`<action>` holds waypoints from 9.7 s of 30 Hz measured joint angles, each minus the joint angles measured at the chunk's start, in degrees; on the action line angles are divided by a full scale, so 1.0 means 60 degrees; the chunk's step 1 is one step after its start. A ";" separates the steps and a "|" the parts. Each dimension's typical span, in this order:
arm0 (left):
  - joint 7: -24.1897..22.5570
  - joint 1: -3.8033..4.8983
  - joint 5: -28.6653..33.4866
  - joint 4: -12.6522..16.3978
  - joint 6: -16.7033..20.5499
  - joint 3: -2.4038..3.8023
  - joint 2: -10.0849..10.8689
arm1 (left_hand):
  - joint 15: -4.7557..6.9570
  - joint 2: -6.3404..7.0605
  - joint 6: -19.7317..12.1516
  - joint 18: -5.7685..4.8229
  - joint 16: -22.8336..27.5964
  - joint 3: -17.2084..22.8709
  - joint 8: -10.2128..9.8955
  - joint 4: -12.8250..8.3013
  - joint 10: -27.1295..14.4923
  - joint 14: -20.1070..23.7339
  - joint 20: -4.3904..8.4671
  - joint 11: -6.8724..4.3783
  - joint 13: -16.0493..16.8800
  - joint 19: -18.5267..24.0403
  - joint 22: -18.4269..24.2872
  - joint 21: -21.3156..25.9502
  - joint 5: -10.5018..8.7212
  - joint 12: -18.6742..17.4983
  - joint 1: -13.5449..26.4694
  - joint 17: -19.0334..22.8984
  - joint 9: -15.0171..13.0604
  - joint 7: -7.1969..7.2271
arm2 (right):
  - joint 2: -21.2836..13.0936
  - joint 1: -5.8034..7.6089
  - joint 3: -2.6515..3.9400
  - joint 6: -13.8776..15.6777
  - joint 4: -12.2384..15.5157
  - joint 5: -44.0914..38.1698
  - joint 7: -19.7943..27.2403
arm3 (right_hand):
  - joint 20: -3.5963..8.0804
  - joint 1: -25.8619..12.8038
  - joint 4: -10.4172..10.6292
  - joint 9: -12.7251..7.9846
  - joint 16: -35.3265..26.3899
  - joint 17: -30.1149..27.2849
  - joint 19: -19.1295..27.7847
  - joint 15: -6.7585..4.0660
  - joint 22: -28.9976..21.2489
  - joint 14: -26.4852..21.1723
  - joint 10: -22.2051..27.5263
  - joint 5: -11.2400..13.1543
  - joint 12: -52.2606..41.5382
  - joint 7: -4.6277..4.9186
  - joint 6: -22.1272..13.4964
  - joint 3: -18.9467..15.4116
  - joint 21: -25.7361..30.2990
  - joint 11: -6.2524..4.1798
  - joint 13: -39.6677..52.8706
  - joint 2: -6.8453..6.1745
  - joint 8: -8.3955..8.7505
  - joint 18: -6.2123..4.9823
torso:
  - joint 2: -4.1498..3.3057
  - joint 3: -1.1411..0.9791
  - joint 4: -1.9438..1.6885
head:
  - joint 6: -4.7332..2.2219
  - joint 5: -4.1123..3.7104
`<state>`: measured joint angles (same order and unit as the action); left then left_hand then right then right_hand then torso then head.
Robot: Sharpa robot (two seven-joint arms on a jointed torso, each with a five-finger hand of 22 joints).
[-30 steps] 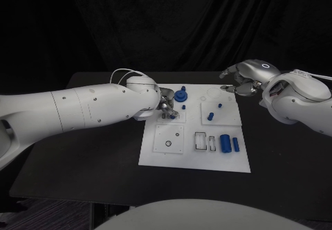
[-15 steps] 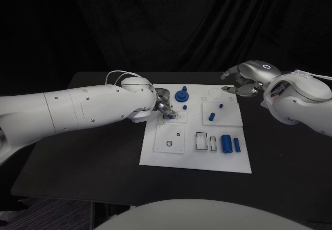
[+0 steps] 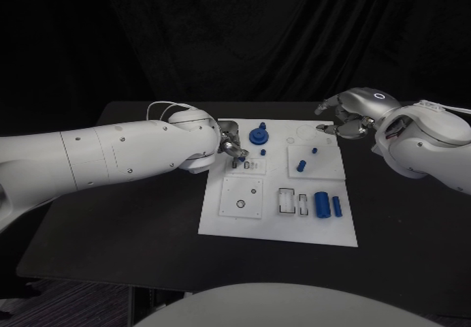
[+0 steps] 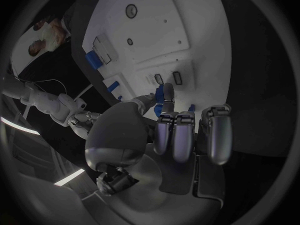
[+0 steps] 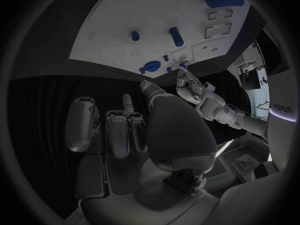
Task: Assemble the parts on the task board
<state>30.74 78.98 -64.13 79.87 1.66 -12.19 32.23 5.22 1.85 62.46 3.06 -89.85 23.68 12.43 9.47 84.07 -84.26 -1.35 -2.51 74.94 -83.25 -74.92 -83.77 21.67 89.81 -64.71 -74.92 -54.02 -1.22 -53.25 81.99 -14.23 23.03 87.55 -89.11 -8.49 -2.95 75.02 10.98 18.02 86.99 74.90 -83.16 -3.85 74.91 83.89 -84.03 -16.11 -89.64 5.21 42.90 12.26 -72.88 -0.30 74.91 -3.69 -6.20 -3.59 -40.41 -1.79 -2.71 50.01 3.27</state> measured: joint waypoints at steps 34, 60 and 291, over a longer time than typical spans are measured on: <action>0.0012 -0.0305 0.0038 -0.0122 0.0250 0.0000 -0.0151 | -0.0001 0.0099 0.0031 -0.0001 0.0000 0.0145 -0.0038 0.0066 0.0007 0.0000 0.0000 0.0008 -0.0002 0.0000 0.0001 0.0039 0.0742 -0.0001 0.0177 0.0002 -0.0023 -0.0040 | 0.0035 0.0000 0.0000 -0.0210 -0.0045 0.0144 -0.0074 | -0.0022 0.0000 0.0000 -0.0020 0.0000 0.0000 0.0022 0.0000 0.0005 0.0000 0.0000 0.0000 0.0000 -0.0005 0.0062 0.0000 0.0036 -0.0001 -0.0001 0.0000 0.0000 0.0000 | 0.0005 -0.0007 0.0014 | 0.0000 0.0017; -0.0096 -0.0424 0.0035 -0.0188 0.0187 0.0031 -0.0204 | -0.0002 0.0109 -0.0043 -0.0001 0.0000 0.0188 -0.0106 0.0052 0.0008 0.0000 0.0035 0.0010 -0.0004 0.0035 0.0002 0.0147 0.0740 -0.0001 0.0261 0.0003 -0.0060 -0.0071 | 0.0039 -0.0001 0.0000 -0.0325 -0.0054 0.0153 -0.0105 | 0.0013 0.0000 0.0000 -0.0045 -0.0036 0.0000 0.0058 0.0000 0.0004 0.0000 0.0000 0.0000 0.0000 -0.0005 0.0062 -0.0001 0.0072 0.0000 0.0006 0.0000 0.0000 0.0001 | 0.0000 -0.0005 0.0009 | 0.0000 0.0050; -0.8301 -0.1558 -0.0040 0.0576 0.4049 -0.0003 0.2943 | -0.0683 -0.0011 -0.2117 0.0000 0.0000 -0.0530 -0.0768 -0.0130 -0.0007 0.0067 -0.0667 0.0777 -0.0003 -0.0120 0.0002 -0.0013 -0.1025 0.0000 -0.2507 -0.0004 0.1439 -0.0855 | 0.1873 -0.1615 0.0009 -0.1641 0.0962 -0.2829 -0.2277 | -0.0209 0.0270 -0.1212 0.0666 0.0474 0.0000 -0.0131 0.0282 0.0003 0.0011 0.0002 0.0033 -0.0035 0.0009 0.2579 0.0091 -0.2570 0.0266 0.0001 -0.0037 -0.0752 0.0448 | -0.0066 0.0257 -0.0034 | -0.0003 -0.0310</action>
<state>-19.07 69.63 -64.37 83.32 25.96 -12.21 49.89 1.12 1.78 49.76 3.06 -89.85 20.50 7.82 8.69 84.03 -83.85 -5.35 2.15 74.92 -83.97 -74.90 -83.85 15.52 89.81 -79.75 -74.95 -45.39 -6.35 -42.01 72.30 -14.18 13.18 93.32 -106.09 -22.15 -4.20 76.64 3.72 22.02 89.83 74.90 -83.95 -2.15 74.93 83.96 -84.02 -15.91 -89.85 5.26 58.37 12.81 -88.30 1.29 74.91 -3.91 -10.72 -0.90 -40.81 -0.25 -2.92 49.99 1.41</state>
